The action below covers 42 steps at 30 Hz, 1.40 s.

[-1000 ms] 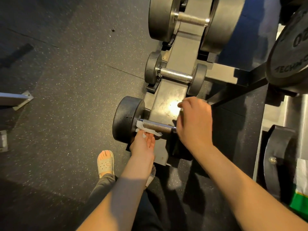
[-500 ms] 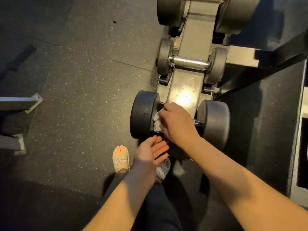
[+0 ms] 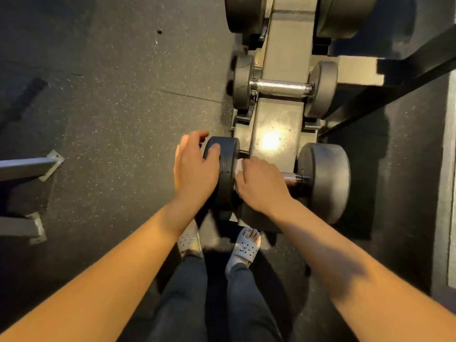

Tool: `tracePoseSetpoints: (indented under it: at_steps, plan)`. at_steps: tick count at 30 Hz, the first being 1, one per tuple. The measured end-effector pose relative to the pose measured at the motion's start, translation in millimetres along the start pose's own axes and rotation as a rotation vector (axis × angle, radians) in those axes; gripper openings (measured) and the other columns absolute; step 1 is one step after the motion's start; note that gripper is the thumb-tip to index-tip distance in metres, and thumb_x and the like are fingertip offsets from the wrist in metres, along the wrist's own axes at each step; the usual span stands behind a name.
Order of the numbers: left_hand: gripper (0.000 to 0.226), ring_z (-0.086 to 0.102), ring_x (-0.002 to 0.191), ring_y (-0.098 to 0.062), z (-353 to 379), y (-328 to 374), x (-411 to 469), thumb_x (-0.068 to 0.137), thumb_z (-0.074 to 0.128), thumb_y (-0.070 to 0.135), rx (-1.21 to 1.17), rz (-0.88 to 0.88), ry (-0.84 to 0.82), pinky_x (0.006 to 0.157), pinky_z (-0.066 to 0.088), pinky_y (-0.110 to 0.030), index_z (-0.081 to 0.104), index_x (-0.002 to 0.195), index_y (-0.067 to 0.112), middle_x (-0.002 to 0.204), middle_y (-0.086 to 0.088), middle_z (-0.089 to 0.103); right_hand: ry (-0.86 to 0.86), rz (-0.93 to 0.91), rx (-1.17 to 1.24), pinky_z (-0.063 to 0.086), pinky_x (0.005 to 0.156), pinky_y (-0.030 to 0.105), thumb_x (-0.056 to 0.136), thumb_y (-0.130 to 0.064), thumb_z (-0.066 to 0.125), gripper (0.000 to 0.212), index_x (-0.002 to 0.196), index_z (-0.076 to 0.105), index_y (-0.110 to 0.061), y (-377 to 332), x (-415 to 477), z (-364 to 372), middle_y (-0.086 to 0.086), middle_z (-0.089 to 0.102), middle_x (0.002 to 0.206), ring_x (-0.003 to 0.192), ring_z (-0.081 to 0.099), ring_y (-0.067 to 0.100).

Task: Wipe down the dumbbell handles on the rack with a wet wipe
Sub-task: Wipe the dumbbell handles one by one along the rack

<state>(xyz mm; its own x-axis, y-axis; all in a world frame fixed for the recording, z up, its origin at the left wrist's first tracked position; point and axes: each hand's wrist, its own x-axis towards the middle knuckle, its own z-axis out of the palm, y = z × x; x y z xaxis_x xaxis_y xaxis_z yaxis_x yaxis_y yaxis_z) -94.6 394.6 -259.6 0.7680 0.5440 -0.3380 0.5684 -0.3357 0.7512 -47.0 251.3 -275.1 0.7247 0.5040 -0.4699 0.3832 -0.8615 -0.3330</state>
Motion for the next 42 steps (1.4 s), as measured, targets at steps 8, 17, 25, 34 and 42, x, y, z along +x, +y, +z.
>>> tracePoseSetpoints:
  at_steps: [8, 17, 25, 34, 42]
  plan:
    - [0.029, 0.059, 0.087, -0.009, 24, 14, 34, 0.104, 0.046, 0.028, 0.318, 0.236, -0.190, 0.068, 0.038, -0.018, 0.074, 0.101, 0.021, 0.095, 0.004, 0.071, 0.071, -0.031, 0.062, 0.049, 0.082, 0.039, 0.103, -0.025, 0.047, 0.021, 0.091, 0.062, -0.017, 6, 5, -2, 0.003, 0.064, 0.093, 0.087, 0.059, 0.022]
    - [0.029, 0.063, 0.102, -0.024, 19, 26, 29, 0.104, 0.047, 0.028, 0.348, 0.198, -0.207, 0.081, 0.048, -0.036, 0.075, 0.110, 0.021, 0.108, -0.002, 0.074, -0.411, 0.234, 0.207, 0.049, 0.077, 0.039, 0.104, -0.033, 0.045, 0.026, 0.092, 0.058, -0.014, 3, 44, -22, 0.010, 0.063, 0.095, 0.083, 0.058, 0.026]
    - [0.028, 0.054, 0.111, -0.023, 19, 20, 35, 0.106, 0.041, 0.026, 0.443, 0.259, -0.307, 0.083, 0.042, -0.034, 0.067, 0.112, 0.021, 0.114, 0.000, 0.066, 0.312, -0.004, -0.037, 0.043, 0.098, 0.041, 0.089, -0.023, 0.065, 0.018, 0.104, 0.072, -0.016, -9, -29, 33, 0.002, 0.064, 0.107, 0.104, 0.055, 0.025]
    - [0.024, 0.048, 0.111, -0.022, 14, 26, 45, 0.101, 0.047, 0.028, 0.542, 0.382, -0.460, 0.095, 0.043, -0.041, 0.056, 0.120, 0.018, 0.119, -0.002, 0.057, 0.434, 0.907, 1.288, 0.039, 0.059, 0.034, 0.090, -0.023, 0.068, 0.041, 0.053, 0.054, -0.014, -48, -26, 65, 0.000, 0.045, 0.053, 0.054, 0.042, 0.016]
    - [0.028, 0.051, 0.112, -0.027, 18, 19, 48, 0.099, 0.048, 0.029, 0.556, 0.412, -0.426, 0.090, 0.038, -0.039, 0.060, 0.121, 0.015, 0.117, -0.005, 0.059, 0.651, 1.252, 1.913, 0.042, 0.044, 0.020, 0.089, 0.013, 0.053, 0.027, 0.077, 0.064, -0.007, -49, -4, 41, 0.012, 0.065, 0.072, 0.053, 0.052, 0.016]
